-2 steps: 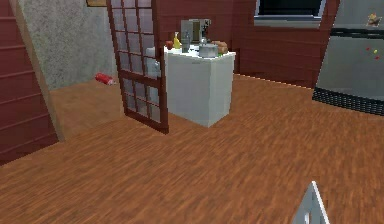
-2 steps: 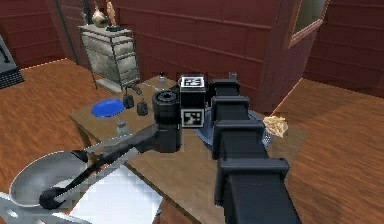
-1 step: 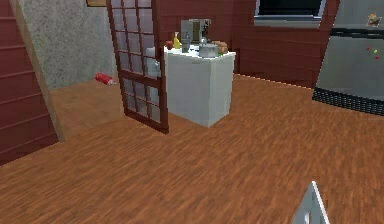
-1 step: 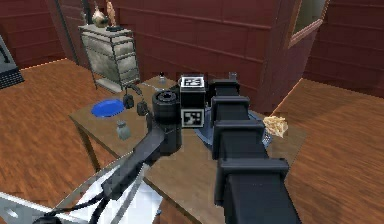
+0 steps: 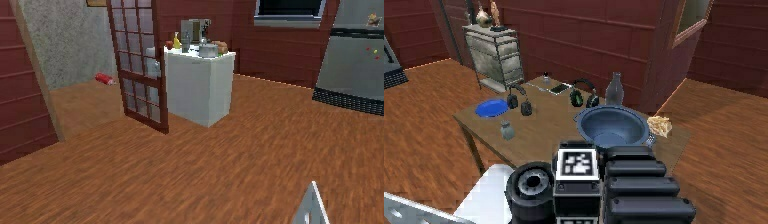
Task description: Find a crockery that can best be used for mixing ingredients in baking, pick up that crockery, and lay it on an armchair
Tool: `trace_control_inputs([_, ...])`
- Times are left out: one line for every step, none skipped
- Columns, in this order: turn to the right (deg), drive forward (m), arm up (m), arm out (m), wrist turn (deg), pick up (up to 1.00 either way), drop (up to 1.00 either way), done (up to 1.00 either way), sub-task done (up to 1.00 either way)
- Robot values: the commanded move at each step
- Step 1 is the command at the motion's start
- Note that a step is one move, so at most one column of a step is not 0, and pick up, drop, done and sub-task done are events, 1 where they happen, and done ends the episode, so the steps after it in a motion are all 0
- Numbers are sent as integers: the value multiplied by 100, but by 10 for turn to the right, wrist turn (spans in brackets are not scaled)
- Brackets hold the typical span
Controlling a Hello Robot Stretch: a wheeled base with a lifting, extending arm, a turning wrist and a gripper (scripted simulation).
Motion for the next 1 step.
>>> trace_control_inputs([-450,0,0,0,0,0,0,0,0])
